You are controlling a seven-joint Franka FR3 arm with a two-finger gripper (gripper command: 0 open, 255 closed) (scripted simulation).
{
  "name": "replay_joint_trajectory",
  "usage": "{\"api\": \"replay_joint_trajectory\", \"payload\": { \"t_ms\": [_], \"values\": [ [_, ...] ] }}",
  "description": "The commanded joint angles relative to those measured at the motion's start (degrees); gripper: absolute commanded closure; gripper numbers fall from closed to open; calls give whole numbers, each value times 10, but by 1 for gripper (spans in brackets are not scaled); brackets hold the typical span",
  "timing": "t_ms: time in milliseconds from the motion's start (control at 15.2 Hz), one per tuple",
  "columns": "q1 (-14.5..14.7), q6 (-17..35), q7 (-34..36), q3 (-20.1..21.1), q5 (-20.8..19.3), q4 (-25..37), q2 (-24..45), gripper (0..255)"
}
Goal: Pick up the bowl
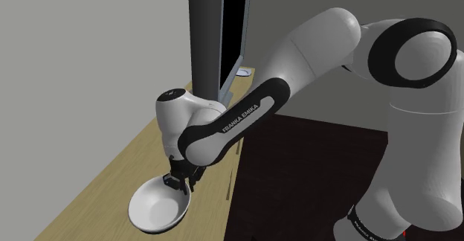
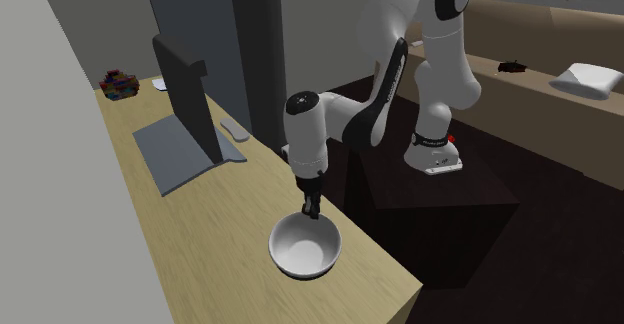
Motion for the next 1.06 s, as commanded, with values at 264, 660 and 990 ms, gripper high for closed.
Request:
{"api": "replay_joint_trajectory", "payload": {
  "t_ms": [264, 660, 990],
  "values": [
    [-5, -34, -9, 7, 15, 10, -27, 255],
    [-10, -73, -17, 13, 29, 24, -53, 255],
    [-12, -94, -21, 15, 36, 34, -66, 255]
  ]
}}
